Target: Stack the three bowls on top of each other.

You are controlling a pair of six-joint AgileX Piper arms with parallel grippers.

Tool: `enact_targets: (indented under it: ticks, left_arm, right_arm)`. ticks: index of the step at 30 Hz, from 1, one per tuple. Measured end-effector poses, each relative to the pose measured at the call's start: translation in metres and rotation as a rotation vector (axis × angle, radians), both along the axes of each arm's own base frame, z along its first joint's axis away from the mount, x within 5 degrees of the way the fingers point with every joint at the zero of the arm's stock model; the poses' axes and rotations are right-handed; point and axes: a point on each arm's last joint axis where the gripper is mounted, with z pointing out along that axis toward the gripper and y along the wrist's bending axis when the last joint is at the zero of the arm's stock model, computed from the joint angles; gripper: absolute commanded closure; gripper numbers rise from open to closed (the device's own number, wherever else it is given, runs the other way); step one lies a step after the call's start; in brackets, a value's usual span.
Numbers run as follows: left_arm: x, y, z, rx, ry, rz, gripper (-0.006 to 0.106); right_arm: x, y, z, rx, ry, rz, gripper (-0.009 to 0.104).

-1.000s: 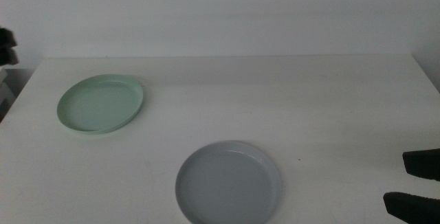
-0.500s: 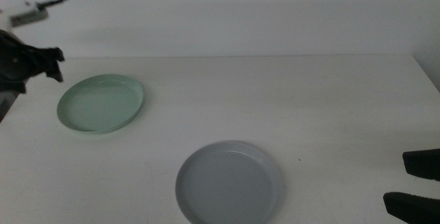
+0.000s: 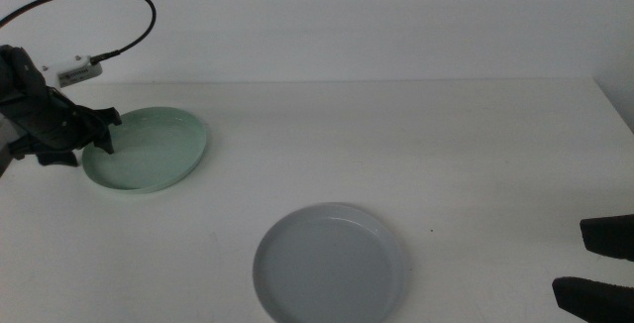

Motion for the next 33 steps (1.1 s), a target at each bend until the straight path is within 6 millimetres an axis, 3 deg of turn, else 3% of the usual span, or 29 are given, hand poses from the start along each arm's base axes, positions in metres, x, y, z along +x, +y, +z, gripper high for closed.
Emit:
enact_targets:
  ticks: [5, 14, 16, 18, 22, 26, 30, 33]
  left_arm:
    - [0.004, 0.002, -0.005, 0.005, -0.019, 0.008, 0.098]
    - [-0.004, 0.002, 0.004, -0.028, 0.020, 0.017, 0.100]
    - [-0.016, -0.001, 0.018, -0.035, 0.039, 0.008, 0.100]
    - [-0.030, -0.009, 0.045, -0.012, 0.013, -0.033, 0.100]
    - [-0.071, -0.050, 0.097, 0.056, -0.075, -0.183, 0.100]
    - [-0.116, -0.094, 0.123, 0.054, -0.128, -0.306, 0.100]
    - [-0.157, -0.140, 0.122, 0.035, -0.145, -0.454, 0.100]
    - [-0.175, -0.168, 0.113, -0.002, -0.144, -0.532, 0.100]
  right_arm:
    - [0.000, 0.000, 0.000, 0.000, 0.000, 0.000, 0.054]
    - [0.000, 0.000, 0.000, 0.000, 0.000, 0.000, 0.054]
    - [0.000, 0.000, 0.000, 0.000, 0.000, 0.000, 0.054]
    - [0.000, 0.000, 0.000, 0.000, 0.000, 0.000, 0.054]
    - [0.000, 0.000, 0.000, 0.000, 0.000, 0.000, 0.054]
    - [0.000, 0.000, 0.000, 0.000, 0.000, 0.000, 0.054]
    - [0.000, 0.000, 0.000, 0.000, 0.000, 0.000, 0.054]
    - [0.000, 0.000, 0.000, 0.000, 0.000, 0.000, 0.054]
